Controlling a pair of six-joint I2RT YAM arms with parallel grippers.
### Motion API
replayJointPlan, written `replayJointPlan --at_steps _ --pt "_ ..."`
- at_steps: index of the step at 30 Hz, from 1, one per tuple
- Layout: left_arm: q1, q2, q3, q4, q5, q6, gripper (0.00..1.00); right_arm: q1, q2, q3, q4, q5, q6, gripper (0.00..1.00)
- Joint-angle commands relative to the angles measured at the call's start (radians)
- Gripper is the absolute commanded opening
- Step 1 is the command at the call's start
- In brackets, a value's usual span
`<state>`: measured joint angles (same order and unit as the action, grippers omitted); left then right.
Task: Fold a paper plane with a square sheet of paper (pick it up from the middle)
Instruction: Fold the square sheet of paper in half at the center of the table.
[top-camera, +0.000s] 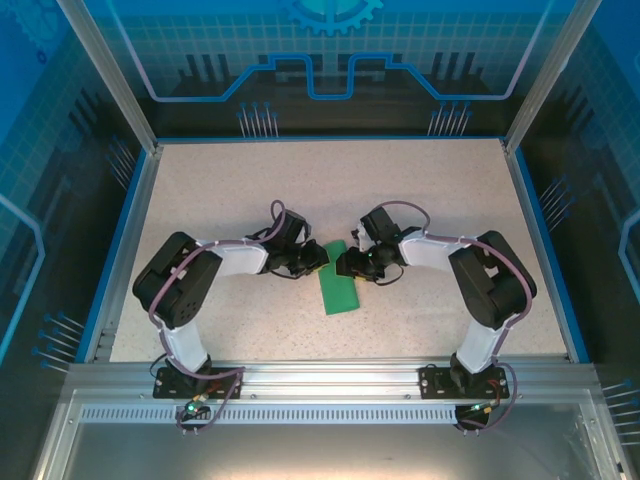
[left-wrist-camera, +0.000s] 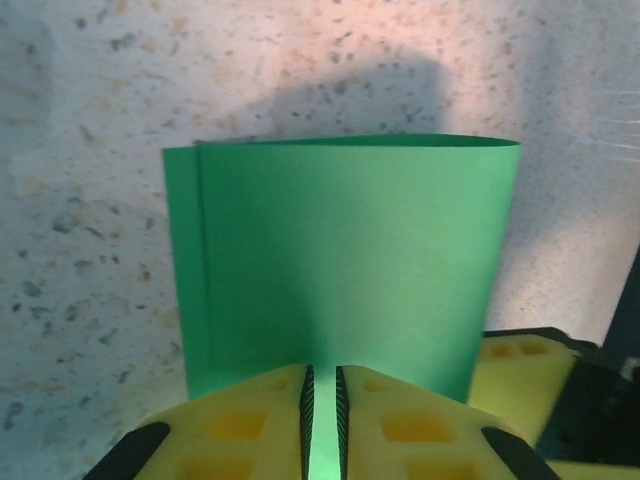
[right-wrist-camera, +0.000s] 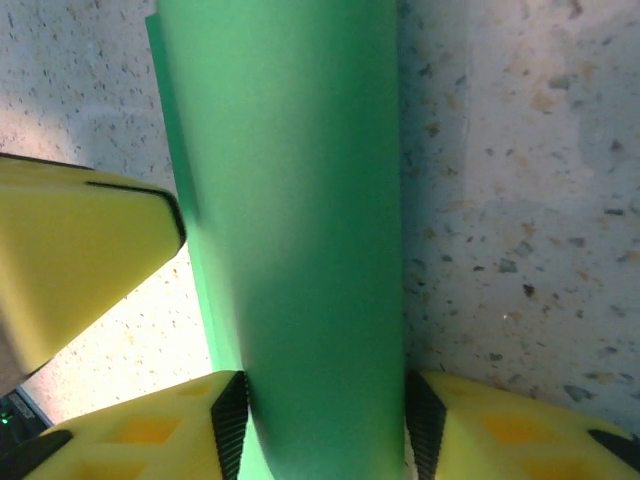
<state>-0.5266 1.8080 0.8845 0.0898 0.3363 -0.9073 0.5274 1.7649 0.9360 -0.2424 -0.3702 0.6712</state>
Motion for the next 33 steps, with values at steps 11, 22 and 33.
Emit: replayJointPlan --at_steps 11,22,33 --pt "-0.007 0.027 0.059 -0.076 -0.019 0.044 0.18 -0.009 -0.009 0.032 -0.127 0.034 -0.094 0.54" --pt "-0.007 -0.031 0.049 -0.069 -0.016 0.045 0.23 0.013 0.044 0.048 -0.128 0.079 -0.043 0.51" --pt "-0.007 -0.053 0.031 -0.056 -0.023 0.033 0.3 0.047 0.086 0.079 -0.176 0.148 -0.022 0.54"
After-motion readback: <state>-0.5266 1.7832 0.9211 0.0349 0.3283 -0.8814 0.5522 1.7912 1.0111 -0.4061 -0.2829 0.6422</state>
